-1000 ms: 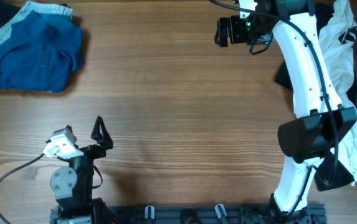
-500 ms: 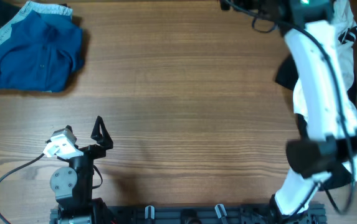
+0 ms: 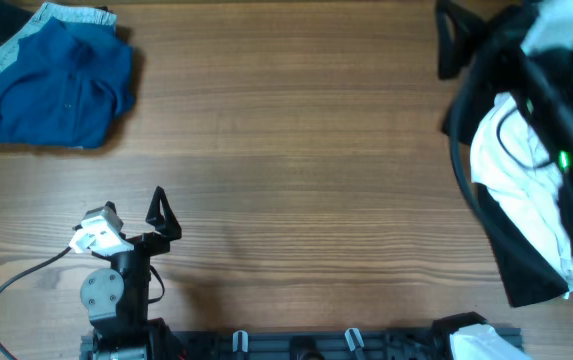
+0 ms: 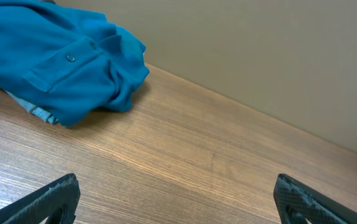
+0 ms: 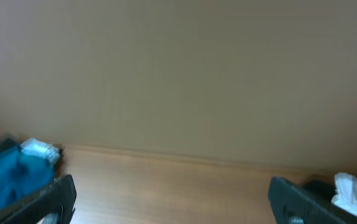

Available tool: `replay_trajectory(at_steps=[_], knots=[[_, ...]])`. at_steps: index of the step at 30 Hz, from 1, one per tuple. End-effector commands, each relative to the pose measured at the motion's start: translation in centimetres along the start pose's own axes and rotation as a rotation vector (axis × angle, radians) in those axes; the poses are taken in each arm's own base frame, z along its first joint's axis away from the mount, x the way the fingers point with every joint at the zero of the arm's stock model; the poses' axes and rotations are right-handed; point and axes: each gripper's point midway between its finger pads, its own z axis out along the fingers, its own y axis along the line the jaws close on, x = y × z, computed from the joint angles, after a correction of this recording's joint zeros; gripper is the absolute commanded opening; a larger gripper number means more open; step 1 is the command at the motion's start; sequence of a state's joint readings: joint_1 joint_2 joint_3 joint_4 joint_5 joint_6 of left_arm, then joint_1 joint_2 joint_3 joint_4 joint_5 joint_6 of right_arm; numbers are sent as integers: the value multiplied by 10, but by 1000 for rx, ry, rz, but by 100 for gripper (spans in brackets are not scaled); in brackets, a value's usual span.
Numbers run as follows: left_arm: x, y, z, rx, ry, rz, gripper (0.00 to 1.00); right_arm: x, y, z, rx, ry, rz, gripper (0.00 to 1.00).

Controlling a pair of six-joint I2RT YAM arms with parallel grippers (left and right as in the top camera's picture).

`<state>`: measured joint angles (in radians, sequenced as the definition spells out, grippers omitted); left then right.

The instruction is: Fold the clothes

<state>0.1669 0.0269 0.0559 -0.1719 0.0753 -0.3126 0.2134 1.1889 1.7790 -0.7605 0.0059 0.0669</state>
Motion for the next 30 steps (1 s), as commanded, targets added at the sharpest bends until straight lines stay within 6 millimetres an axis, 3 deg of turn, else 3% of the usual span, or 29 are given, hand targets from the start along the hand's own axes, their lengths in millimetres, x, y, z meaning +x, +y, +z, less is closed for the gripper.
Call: replay_trajectory(at_steps=[1, 5, 11, 19, 24, 30], knots=[[-1, 3, 0, -13, -12, -7, 100, 23, -6, -32, 25, -55, 16, 100], [-1, 3, 0, -13, -11, -7, 100, 54, -9, -62, 19, -131, 45, 100], [-1, 3, 0, -13, -11, -7, 100, 120, -14, -81, 14, -167, 72, 100], [-1, 3, 0, -13, -11, -7, 100, 221, -19, -64, -2, -165, 175, 100], [-1, 3, 0, -13, -11, -7, 100, 268, -22, -51, -16, -182, 297, 100], [-1, 3, 0, -13, -11, -7, 100, 325, -26, -35, 4, -81, 361, 100]])
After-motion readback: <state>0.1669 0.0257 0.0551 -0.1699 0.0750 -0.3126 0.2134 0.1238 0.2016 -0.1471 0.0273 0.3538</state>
